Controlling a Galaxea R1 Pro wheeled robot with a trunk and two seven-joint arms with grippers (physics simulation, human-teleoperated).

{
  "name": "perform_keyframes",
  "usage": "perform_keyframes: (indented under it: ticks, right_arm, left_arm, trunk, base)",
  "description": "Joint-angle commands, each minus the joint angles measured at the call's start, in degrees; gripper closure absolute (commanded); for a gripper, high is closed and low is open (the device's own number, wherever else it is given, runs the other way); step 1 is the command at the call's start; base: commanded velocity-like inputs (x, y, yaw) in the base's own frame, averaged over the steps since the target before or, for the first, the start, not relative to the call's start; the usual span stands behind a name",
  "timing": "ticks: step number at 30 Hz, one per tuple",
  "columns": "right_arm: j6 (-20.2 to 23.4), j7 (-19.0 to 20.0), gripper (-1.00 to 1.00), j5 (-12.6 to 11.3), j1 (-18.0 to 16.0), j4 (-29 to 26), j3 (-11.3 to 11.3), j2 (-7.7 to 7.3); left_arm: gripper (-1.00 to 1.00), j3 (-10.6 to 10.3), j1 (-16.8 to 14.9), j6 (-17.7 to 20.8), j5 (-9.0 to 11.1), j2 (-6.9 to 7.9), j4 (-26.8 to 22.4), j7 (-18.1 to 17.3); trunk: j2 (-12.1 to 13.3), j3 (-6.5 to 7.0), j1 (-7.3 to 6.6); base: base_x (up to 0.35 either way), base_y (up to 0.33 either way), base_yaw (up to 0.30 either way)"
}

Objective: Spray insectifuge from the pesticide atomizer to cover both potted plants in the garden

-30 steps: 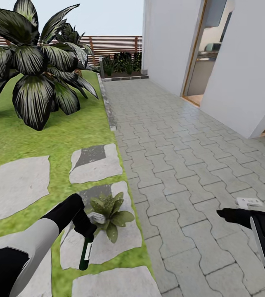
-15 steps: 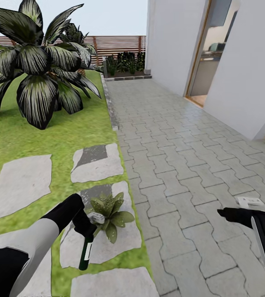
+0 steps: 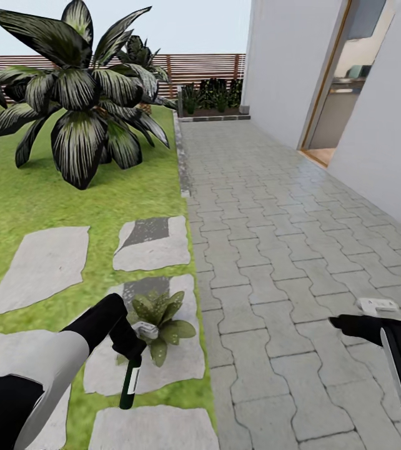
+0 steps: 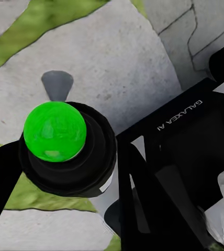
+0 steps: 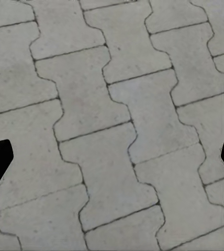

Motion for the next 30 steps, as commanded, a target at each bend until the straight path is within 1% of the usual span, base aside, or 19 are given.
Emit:
perform_keyframes:
  ticks: [1,9,17,30]
  right_arm:
    - [0.1,0.6,-1.00,0.6,0.0,0.0,0.0,-0.02]
    - [-0.3,0.6,-1.00,0.6,0.0,0.0,0.0,0.05]
    - [-0.3,0.6,-1.00,0.7,0.0,0.0,0.0,0.04]
    - [-0.3,0.6,-1.00,0.7,0.0,0.0,0.0,0.04]
  left_arm:
    - [1.00,-0.1,0.0,0.4,-0.5,0.02,-0.1,-0.6]
    - [1.00,-0.1,0.0,0.4,-0.5,0.02,-0.1,-0.6]
    - [1.00,-0.1,0.0,0.4,-0.5,0.02,-0.1,-0.6]
    - [1.00,-0.1,-0.2,0.4,-0.5,0.06,-0.1,-0.6]
  trunk:
    - [0.0,-0.05,-0.01]
    - [0.0,-0.04,-0.01]
    - [0.0,0.13,-0.01]
    - [0.0,0.52,-0.01]
  base:
    - [0.000,-0.342,0.043]
    - [0.000,-0.330,0.014]
    - [0.000,-0.257,0.183]
    - [0.000,-0.028,0.235]
